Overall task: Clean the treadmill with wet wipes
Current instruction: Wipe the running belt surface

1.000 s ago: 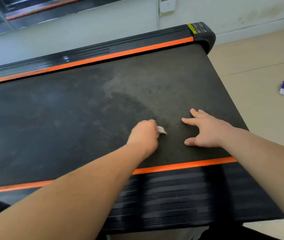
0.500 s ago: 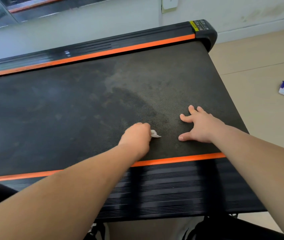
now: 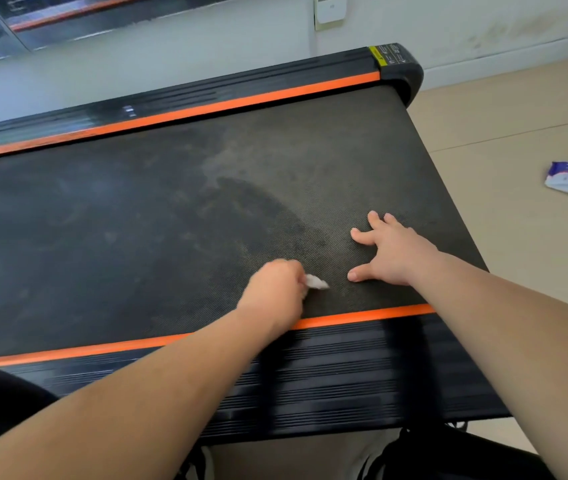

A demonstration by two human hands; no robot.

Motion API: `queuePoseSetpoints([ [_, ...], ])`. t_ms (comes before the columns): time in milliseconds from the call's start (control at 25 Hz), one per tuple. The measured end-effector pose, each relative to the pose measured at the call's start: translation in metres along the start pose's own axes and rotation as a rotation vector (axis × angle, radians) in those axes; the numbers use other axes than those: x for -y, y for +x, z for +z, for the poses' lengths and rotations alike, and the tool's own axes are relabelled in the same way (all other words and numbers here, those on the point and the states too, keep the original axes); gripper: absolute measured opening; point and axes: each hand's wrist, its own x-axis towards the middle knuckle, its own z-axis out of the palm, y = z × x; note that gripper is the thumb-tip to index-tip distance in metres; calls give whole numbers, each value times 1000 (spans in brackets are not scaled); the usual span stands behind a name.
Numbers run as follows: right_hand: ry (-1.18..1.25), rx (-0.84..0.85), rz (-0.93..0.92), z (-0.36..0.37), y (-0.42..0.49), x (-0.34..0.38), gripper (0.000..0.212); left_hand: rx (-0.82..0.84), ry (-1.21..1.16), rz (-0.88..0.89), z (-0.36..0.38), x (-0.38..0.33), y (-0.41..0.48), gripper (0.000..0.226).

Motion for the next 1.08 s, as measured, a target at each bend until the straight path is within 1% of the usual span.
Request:
queuePoseSetpoints([
  [80,-1,-13,-8,0,-2,-2,96,-130,42,-110,-3,17,5,15],
  [120,-1,-17,-6,0,-4,-2,96,-152,39,-156,-2,20,5,15],
  [160,-1,-15,4,0,-6,-2,96,-145,19,-165,2,14,3,14],
  [200,0,-11,15,0,-7,-2,96,-106,-26,-129,6,3,1,14],
  [320,4,-20,30,-4,-7,-2,93,72,-181,55,16,-35,1,10],
  [360,11,-34,26,-6,-7,-2,88,58,-188,73,15,-39,5,10],
  [480,59,-140,36,-12,-11,-8,65,-210,-145,0,7,-31,21,9],
  [520,55,-189,39,-11,-13,-12,57,-226,-151,-3,6,-28,22,7],
  [560,36,-224,37,-10,-14,-16,51,-177,-165,9,5,-30,22,7],
  [640,-8,-261,26,-8,-15,-20,41,-1,-158,71,3,-36,22,12],
  [680,-15,-281,23,-8,-13,-21,37,56,-145,104,1,-36,24,14],
  [720,-9,-307,23,-9,-11,-21,35,73,-134,129,-1,-33,28,15],
  [760,-1,-328,27,-10,-9,-21,33,59,-125,147,-2,-29,31,15],
  [880,-10,-332,27,-13,-5,-18,31,-66,-58,238,3,-20,35,13],
  [960,-19,-325,32,-13,-2,-18,31,-95,-37,307,10,-22,37,11],
  [1080,-81,-350,12,-9,4,-19,31,-173,-174,271,21,-26,40,9],
])
